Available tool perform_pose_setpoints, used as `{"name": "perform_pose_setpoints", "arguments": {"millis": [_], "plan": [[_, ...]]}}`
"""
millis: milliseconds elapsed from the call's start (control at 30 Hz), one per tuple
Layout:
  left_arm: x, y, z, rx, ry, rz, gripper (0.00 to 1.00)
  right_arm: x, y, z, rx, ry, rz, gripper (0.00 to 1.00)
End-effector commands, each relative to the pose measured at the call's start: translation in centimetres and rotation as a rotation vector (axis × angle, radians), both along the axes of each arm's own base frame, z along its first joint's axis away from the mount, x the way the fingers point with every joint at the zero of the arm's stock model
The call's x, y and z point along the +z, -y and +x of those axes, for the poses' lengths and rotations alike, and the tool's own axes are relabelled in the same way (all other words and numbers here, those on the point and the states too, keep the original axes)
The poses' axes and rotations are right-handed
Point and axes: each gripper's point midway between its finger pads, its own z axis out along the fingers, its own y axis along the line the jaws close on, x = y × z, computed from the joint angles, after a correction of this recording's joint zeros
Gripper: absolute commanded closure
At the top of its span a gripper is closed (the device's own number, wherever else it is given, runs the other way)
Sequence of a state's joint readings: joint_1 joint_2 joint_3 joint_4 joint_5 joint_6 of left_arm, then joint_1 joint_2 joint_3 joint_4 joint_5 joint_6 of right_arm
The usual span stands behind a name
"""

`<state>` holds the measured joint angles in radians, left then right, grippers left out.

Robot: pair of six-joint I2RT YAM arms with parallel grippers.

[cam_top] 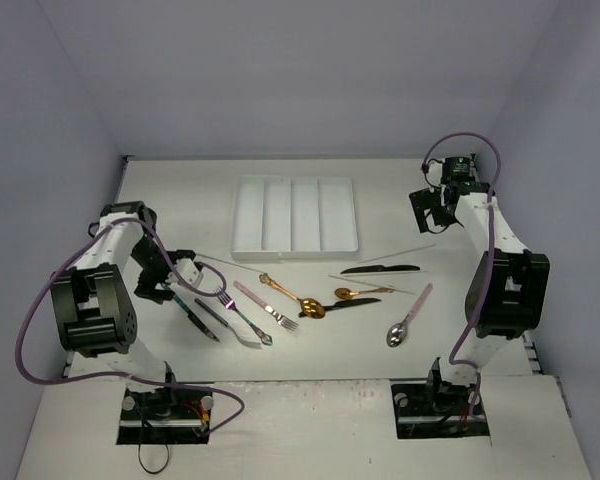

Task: Sort the eating utensils into containers

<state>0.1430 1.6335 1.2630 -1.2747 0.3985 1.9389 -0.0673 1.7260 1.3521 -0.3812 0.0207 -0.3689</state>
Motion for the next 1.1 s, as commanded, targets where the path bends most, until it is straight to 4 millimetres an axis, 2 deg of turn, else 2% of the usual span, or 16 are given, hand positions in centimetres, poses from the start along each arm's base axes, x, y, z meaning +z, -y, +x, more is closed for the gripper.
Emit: {"name": "perform_pose_setpoints", "arguments": {"millis": [0,233,467,667,767,933,1067], "plan": [[-0.8,1.9,-1.1,-0.546,0.130,-0.048,0.26,2.3,1.3,-0.2,-0.021,0.057,-0.044,0.00],[-3.1,2.8,-0.5,-0.533,0.089,-0.026,0.27,2.0,1.6,-0.6,-0.028,0.047,-0.042,0.00],[-5.1,2.8,0.6,-0.558,0.121,0.009,0.28,2.1,1.9,-0.8,-0.033,0.046,-0.046,0.00],[-6.7,3.1,-0.1,-0.604,0.164,0.005,0.34,2.1,2.3,-1.1,-0.042,0.042,-0.051,0.00],[-7.5,3.4,-1.1,-0.627,0.192,-0.010,0.42,2.0,2.6,-1.3,-0.045,0.039,-0.054,0.00],[-8.5,3.9,-3.5,-0.681,0.233,-0.042,0.64,2.1,2.8,-1.5,-0.052,0.039,-0.054,0.00],[-8.9,4.2,-5.3,-0.711,0.242,-0.067,0.69,1.9,3.0,-1.7,-0.055,0.033,-0.055,0.00]]}}
